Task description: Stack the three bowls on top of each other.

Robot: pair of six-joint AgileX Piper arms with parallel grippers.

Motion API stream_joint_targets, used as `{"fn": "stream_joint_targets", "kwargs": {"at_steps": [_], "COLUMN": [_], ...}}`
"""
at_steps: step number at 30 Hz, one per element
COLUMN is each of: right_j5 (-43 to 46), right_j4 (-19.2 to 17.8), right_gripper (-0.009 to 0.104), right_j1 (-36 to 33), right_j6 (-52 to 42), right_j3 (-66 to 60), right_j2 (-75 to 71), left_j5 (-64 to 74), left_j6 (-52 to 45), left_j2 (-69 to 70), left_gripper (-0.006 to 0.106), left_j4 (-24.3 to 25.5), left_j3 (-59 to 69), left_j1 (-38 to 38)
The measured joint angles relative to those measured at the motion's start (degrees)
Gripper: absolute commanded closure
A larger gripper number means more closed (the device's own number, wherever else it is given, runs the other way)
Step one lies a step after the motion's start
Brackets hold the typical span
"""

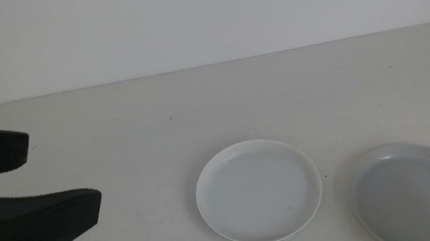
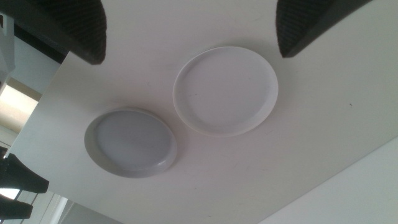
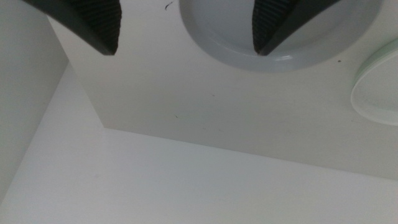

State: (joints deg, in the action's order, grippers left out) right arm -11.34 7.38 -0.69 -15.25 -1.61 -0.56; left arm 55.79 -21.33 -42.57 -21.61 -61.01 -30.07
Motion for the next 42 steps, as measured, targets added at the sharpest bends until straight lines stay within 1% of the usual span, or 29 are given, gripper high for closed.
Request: {"fn": "stream_joint_targets", "kwargs": {"at_steps": [6,8,15,20,23,26,32,34,38,42], "right_j5": [-1.73,-4.45,-16.79,-25.8,-28.4,-31.4,-41.66,-44.8,-49.45,-50.98], "right_j4": [0.0,0.0,-0.54,-1.56,-2.29,-2.45,-2.61,-2.69,-2.82,-2.65], "right_gripper": [0.041,0.041,0.041,0.041,0.042,0.042,0.042,0.042,0.042,0.042], "right_j1": [0.0,0.0,0.0,0.0,0.0,0.0,0.0,0.0,0.0,0.0], "right_j6": [0.0,0.0,0.0,0.0,0.24,4.18,19.36,22.74,25.27,25.27], "right_j3": [0.22,1.98,14.54,24.57,29.59,34.61,45.11,47.76,50.71,51.1], "right_j2": [0.0,0.0,2.93,9.48,14.73,20.38,32.15,35.57,41.19,45.11], "left_j5": [-0.05,-0.05,-0.05,-0.05,-0.05,-0.05,-0.05,-0.05,-0.05,-0.05], "left_j6": [0.0,0.0,0.0,0.0,0.0,0.0,0.0,0.0,0.0,0.0], "left_j2": [0.0,0.0,0.0,0.0,0.0,0.0,0.0,0.0,0.0,0.0], "left_gripper": [-0.005,-0.005,-0.005,-0.005,-0.005,-0.005,-0.005,-0.005,-0.005,-0.005], "left_j4": [0.0,0.0,0.0,0.0,0.0,0.0,0.0,0.0,0.0,0.0], "left_j3": [0.0,0.0,0.0,0.0,0.0,0.0,0.0,0.0,0.0,0.0], "left_j1": [0.0,0.0,0.0,0.0,0.0,0.0,0.0,0.0,0.0,0.0]}}
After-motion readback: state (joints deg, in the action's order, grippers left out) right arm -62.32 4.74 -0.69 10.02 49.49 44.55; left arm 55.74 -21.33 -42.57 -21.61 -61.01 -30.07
